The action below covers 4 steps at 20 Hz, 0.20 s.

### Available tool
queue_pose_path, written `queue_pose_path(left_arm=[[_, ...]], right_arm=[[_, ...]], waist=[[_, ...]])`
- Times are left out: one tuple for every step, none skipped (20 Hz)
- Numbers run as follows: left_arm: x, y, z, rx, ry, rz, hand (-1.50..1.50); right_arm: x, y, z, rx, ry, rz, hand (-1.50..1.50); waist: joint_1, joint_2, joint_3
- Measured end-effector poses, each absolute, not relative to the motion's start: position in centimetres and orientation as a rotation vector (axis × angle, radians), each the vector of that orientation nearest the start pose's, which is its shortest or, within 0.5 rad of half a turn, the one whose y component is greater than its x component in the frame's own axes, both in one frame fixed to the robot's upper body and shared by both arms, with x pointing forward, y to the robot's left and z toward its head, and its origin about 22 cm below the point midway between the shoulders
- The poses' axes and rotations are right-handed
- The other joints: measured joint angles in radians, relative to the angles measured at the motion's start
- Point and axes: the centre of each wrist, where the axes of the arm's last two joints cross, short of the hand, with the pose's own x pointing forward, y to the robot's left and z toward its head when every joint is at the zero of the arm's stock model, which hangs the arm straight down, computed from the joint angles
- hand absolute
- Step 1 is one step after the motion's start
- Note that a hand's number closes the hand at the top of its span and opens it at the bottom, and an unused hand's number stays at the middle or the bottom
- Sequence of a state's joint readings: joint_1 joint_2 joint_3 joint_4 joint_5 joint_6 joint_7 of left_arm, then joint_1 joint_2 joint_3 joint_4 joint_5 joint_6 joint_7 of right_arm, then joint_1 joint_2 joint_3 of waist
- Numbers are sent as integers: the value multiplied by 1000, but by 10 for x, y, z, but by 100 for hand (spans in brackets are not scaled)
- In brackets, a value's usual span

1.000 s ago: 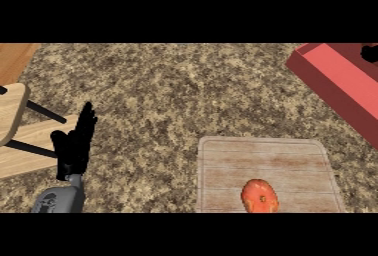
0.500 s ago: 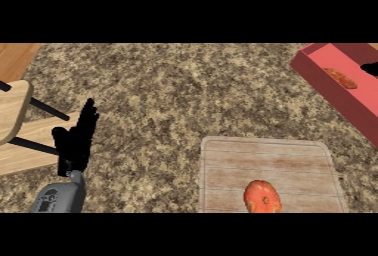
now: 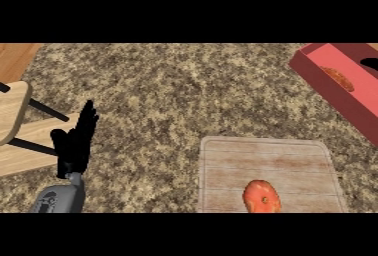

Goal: Pick the sweet potato from the cutting board and place it in the cardboard box

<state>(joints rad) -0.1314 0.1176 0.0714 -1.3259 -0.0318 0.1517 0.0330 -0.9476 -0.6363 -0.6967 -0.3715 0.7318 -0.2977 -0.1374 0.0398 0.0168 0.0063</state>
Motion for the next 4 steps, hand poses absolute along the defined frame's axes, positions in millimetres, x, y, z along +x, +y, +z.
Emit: queue_pose_path(left_arm=[[270, 264, -22, 262, -1417, 36, 0], [269, 265, -22, 269, -1412, 37, 0], [270, 266, -20, 273, -1409, 38, 0], [269, 268, -20, 270, -1410, 43, 0]], right_arm=[[398, -446, 139, -1071, -1432, -36, -150], [395, -449, 137, -1045, -1460, -77, -150], [392, -454, 138, -1023, -1488, -109, -150], [389, -460, 137, -1008, -1506, -146, -150]], waist=[[-2, -2, 0], [-5, -3, -1], [-8, -4, -1], [-9, -4, -2]])
